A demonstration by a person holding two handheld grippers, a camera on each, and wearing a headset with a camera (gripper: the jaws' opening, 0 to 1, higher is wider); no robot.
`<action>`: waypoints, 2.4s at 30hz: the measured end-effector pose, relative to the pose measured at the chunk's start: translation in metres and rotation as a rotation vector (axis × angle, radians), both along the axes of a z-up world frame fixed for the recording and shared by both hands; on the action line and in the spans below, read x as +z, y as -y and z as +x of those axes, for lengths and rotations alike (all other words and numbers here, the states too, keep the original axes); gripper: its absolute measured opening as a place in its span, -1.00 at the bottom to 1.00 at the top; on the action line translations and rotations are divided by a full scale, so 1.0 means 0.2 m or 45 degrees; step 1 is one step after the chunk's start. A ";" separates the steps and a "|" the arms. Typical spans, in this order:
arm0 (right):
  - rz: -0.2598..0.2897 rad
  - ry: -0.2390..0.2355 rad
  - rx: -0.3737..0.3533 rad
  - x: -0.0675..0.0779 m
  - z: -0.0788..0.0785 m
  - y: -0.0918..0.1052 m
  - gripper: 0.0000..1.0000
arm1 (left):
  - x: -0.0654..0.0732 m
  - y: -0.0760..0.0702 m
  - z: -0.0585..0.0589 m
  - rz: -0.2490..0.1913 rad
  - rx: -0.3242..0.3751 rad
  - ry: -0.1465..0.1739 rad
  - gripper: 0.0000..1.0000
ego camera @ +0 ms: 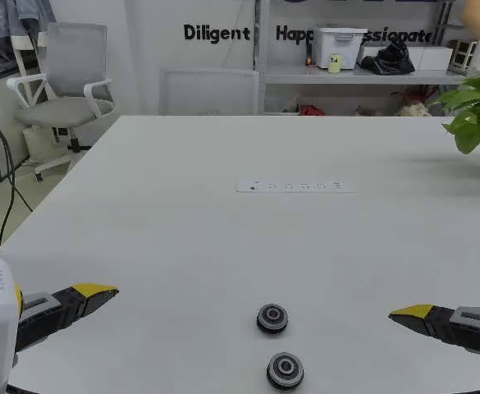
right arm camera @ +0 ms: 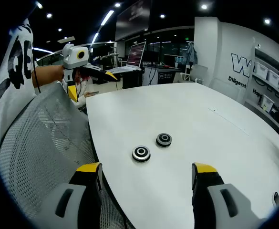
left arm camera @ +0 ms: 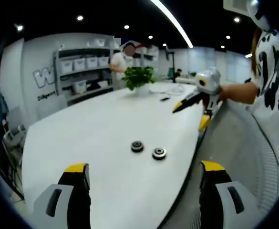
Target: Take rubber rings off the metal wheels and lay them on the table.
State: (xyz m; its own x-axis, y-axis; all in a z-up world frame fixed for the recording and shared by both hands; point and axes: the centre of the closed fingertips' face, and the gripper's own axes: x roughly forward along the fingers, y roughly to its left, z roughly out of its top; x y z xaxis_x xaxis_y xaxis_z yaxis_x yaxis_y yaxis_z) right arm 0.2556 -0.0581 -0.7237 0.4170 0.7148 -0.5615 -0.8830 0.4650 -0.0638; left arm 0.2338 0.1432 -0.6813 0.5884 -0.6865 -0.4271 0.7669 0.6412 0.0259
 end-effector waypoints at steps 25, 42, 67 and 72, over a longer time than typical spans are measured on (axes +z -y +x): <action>0.000 0.004 0.015 0.01 0.00 -0.01 0.47 | 0.00 0.00 -0.01 0.006 0.008 0.004 0.95; -0.039 0.006 0.031 -0.01 -0.03 0.00 0.47 | 0.00 -0.01 -0.03 0.020 0.004 0.000 0.96; 0.014 0.010 0.016 0.02 -0.07 0.00 0.24 | 0.00 0.04 -0.06 0.031 -0.047 -0.001 0.97; 0.025 0.020 -0.016 0.03 -0.06 0.02 0.21 | -0.01 0.04 -0.06 0.033 -0.051 0.001 0.97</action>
